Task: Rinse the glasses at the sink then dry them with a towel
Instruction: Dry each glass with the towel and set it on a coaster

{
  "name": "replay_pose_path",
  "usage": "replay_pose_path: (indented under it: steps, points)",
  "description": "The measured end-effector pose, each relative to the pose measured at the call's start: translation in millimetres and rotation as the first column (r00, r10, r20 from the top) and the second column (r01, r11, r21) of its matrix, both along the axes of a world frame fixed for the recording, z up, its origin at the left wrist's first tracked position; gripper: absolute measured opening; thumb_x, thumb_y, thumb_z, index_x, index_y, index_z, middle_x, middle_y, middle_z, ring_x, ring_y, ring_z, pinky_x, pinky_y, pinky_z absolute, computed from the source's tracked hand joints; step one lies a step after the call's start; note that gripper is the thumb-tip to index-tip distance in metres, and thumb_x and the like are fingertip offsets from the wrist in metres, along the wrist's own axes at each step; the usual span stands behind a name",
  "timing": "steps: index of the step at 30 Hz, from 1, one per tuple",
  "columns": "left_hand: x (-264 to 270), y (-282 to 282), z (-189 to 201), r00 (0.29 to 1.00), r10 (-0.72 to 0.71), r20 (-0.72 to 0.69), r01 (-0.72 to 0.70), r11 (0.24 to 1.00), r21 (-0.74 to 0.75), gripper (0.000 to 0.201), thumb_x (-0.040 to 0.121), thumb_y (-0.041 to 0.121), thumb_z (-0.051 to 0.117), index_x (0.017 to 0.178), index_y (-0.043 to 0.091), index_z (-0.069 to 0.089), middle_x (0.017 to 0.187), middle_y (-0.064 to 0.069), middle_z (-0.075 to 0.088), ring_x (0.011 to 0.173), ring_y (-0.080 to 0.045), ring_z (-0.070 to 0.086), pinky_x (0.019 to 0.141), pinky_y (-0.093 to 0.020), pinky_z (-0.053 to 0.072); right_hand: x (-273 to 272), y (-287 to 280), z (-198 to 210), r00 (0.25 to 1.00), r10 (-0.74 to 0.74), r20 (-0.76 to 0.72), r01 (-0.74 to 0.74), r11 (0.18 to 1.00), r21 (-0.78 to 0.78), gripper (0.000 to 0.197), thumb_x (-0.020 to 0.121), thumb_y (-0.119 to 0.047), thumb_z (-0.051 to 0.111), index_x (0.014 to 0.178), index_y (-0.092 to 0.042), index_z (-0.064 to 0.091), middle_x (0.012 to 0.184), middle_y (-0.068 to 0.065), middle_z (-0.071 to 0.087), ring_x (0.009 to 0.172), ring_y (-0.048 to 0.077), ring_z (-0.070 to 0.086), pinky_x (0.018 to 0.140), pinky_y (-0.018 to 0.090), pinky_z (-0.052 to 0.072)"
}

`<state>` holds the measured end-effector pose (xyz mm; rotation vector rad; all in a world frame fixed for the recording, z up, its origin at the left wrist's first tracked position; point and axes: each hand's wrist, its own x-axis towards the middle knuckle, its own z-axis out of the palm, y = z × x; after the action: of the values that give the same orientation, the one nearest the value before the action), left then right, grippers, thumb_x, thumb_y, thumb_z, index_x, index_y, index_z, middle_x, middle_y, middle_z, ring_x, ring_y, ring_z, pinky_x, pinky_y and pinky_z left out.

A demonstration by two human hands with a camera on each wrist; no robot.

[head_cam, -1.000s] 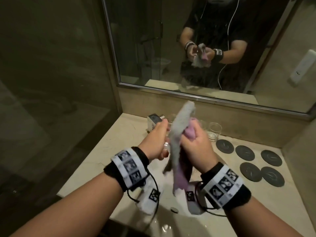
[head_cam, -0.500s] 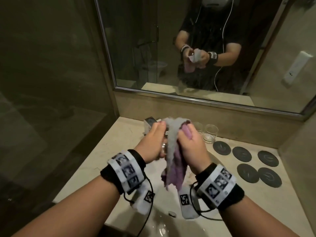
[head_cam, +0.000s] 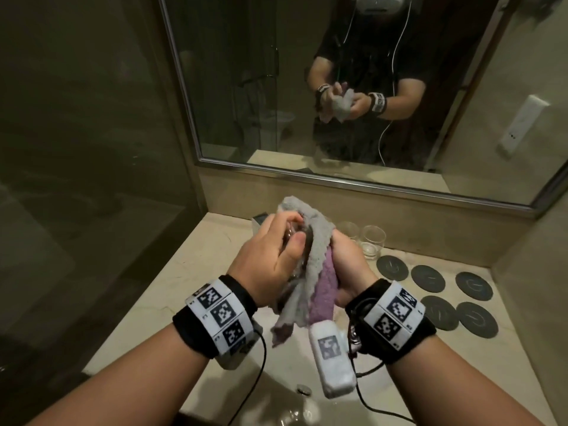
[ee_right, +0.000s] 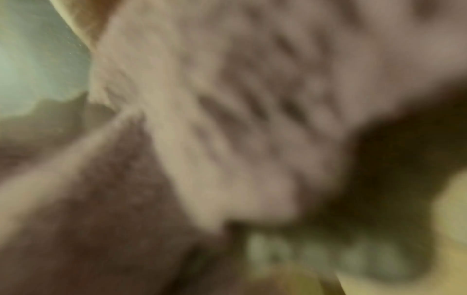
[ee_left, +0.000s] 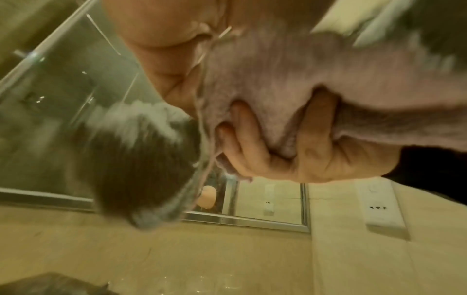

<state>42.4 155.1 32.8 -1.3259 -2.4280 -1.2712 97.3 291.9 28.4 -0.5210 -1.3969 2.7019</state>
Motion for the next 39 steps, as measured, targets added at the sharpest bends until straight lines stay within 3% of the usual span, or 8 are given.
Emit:
replay_pose_path:
  steps: [2, 4, 9, 13, 18, 22, 30, 39]
  points:
    - [-5, 4, 1, 0.996, 0.056, 0.075, -0.061, 0.996, 0.068, 0.045, 0.092, 0.06, 0.02, 0.119, 0.03, 0.04, 0.109, -0.002, 0.058, 0.094, -0.016, 0.058, 0.077, -0.031, 0.045, 0, -4, 3, 0.993, 0.055, -0.1, -0.065, 0.993, -0.094, 0.049, 0.088, -0.031, 0.057, 0.121, 0.006, 0.054, 0.108, 0.024, 0.064, 0.099, 0.037, 0.06, 0.093, 0.047, 0.049]
    - [-9, 9, 1, 0.941, 0.092, 0.326, -0.149, 0.977, 0.153, 0.041, 0.093, 0.061, 0.023, 0.11, 0.029, 0.044, 0.096, 0.0, 0.059, 0.084, -0.017, 0.057, 0.077, -0.034, 0.043, 0, -8, 4, 0.992, -0.037, -0.121, 0.063, 0.972, 0.226, 0.032, 0.093, -0.023, 0.054, 0.109, 0.004, 0.059, 0.098, 0.015, 0.068, 0.09, 0.029, 0.063, 0.081, 0.037, 0.055]
    - [-14, 7, 4, 0.352, -0.04, 0.935, -0.129, 0.987, 0.09, 0.063, 0.093, 0.067, 0.035, 0.093, 0.011, 0.062, 0.076, -0.014, 0.046, 0.054, -0.017, 0.039, 0.046, -0.019, 0.025, 10, 2, -2, 0.909, 0.116, -0.4, 0.362, 0.254, 0.897, 0.055, 0.071, -0.029, 0.073, 0.119, -0.01, 0.056, 0.113, 0.003, 0.063, 0.105, 0.016, 0.06, 0.092, 0.03, 0.049]
    - [-5, 6, -1, 0.258, -0.099, 0.961, -0.062, 0.991, 0.119, 0.062, 0.094, 0.065, 0.035, 0.107, 0.011, 0.062, 0.07, -0.015, 0.052, 0.044, -0.018, 0.046, 0.039, -0.014, 0.031, 4, 6, -4, 0.807, 0.205, -0.554, 0.477, 0.327, 0.815, 0.029, 0.078, -0.022, 0.055, 0.098, -0.003, 0.066, 0.095, 0.008, 0.064, 0.088, 0.022, 0.06, 0.078, 0.035, 0.051]
    - [-1, 7, -4, 0.497, -0.103, 0.862, -0.178, 0.96, 0.217, 0.048, 0.101, 0.052, 0.031, 0.132, 0.017, 0.042, 0.099, -0.016, 0.055, 0.054, -0.016, 0.046, 0.04, -0.02, 0.034, -4, 1, 5, 0.984, -0.164, -0.068, 0.177, 0.879, 0.443, 0.027, 0.095, -0.019, 0.044, 0.087, -0.005, 0.066, 0.081, 0.008, 0.068, 0.075, 0.021, 0.063, 0.07, 0.034, 0.049]
    - [6, 1, 1, 0.362, -0.168, 0.917, -0.26, 0.926, 0.272, 0.043, 0.098, 0.054, 0.034, 0.113, 0.017, 0.049, 0.089, -0.01, 0.052, 0.048, -0.017, 0.047, 0.038, -0.019, 0.032, 2, 14, 11, 0.99, -0.138, 0.008, 0.121, 0.893, 0.434, 0.02, 0.094, -0.024, 0.056, 0.086, -0.009, 0.067, 0.075, 0.004, 0.068, 0.069, 0.017, 0.061, 0.068, 0.031, 0.049]
    - [3, -10, 1, -0.081, -0.412, 0.908, -0.172, 0.903, 0.394, 0.075, 0.086, 0.066, 0.044, 0.145, 0.021, 0.035, 0.097, -0.017, 0.055, 0.049, -0.017, 0.044, 0.033, -0.015, 0.029, 12, 28, -7, 0.969, 0.058, -0.24, 0.21, 0.312, 0.926, 0.02, 0.075, -0.013, 0.076, 0.094, -0.007, 0.07, 0.089, 0.004, 0.071, 0.085, 0.02, 0.065, 0.079, 0.039, 0.053]
    - [8, -6, -3, -0.188, -0.478, 0.858, -0.189, 0.875, 0.446, 0.078, 0.091, 0.065, 0.037, 0.13, 0.0, 0.055, 0.095, -0.021, 0.055, 0.042, -0.013, 0.044, 0.031, -0.013, 0.028, 13, 21, -29, 0.958, 0.285, 0.038, -0.027, -0.041, 0.999, 0.049, 0.077, -0.054, 0.067, 0.122, -0.037, 0.057, 0.13, -0.01, 0.051, 0.121, 0.016, 0.039, 0.104, 0.047, 0.033]
